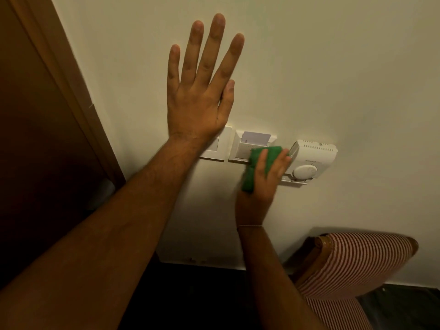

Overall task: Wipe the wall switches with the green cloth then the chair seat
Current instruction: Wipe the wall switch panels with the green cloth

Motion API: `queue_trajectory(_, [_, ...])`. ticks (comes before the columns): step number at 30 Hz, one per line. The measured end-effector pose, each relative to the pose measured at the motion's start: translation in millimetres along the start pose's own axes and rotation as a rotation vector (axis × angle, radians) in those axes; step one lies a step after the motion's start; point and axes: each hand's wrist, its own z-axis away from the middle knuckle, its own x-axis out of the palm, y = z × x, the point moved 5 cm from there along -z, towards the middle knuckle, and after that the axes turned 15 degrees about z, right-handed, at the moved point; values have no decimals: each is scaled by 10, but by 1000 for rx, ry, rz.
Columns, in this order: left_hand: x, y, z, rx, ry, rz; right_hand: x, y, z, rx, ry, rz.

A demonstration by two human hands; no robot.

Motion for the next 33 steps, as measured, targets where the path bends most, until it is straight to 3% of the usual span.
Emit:
queue_trajectory(7, [35, 9, 11, 18, 0, -39, -13, -206, -177, -45, 49, -53])
queue_trajectory(13, [27, -12, 9, 10, -13, -20, 180, -429, 121, -318, -117, 40])
queue_trajectory(19, [45, -1, -12, -5, -16, -48, 38, 100, 81, -194, -82, 19])
queue_trajectory(24, [-9, 42, -32, 12, -30, -22, -16, 139, 123, -118, -142, -11])
queue_trajectory(33, [-70, 82, -57, -11, -34, -31, -657, 374, 429, -233, -283, 28])
